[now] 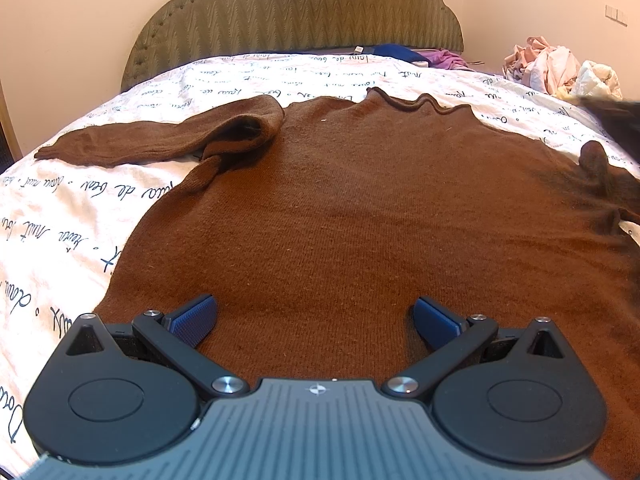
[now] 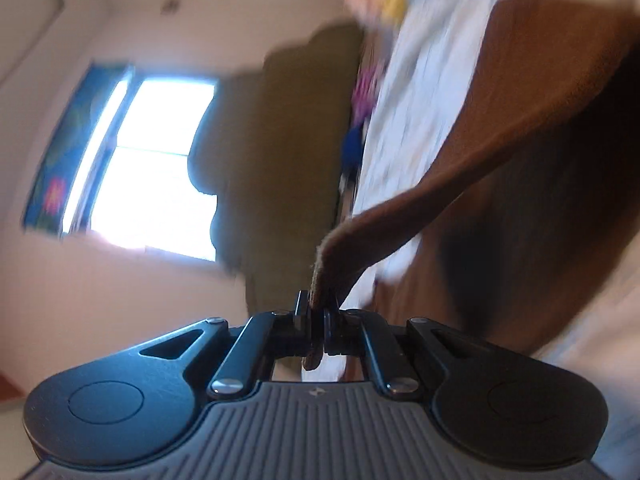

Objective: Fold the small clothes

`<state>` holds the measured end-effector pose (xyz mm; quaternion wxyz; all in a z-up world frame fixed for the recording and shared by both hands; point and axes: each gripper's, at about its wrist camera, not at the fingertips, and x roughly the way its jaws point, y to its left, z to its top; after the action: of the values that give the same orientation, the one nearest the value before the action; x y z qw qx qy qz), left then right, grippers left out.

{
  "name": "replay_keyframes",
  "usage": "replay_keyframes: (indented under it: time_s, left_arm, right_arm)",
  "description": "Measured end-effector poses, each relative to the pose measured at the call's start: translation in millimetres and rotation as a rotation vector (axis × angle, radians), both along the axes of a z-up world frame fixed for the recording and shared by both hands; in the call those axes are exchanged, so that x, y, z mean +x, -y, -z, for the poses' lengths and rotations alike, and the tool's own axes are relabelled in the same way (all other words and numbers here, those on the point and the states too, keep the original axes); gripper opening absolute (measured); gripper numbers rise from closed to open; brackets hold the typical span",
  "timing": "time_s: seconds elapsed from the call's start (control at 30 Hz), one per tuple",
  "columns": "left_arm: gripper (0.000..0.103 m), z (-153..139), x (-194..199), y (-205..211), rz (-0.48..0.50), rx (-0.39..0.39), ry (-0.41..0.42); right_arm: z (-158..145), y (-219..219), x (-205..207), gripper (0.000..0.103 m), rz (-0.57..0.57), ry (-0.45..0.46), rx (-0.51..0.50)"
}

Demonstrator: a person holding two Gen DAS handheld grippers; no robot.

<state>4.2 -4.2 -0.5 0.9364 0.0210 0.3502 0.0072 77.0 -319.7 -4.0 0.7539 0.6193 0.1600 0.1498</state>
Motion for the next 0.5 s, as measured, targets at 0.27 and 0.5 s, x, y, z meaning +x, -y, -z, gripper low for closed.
replay_keyframes:
  time_s: [0.27,0.5]
  left_arm:
    - [0.103,-3.7,-1.3,-2.1,-0.006,-0.021,0.002]
    - [0.103,-33.8,54.6,10.8,0.158,-0.562,-0.135]
  right_arm:
    - [22.2,-63.7,17.8,0.077,-0.178,-0.116,-0.018]
    - [1.4,-33.9,-55.1,0.079,-0.160,0.022,-0.340]
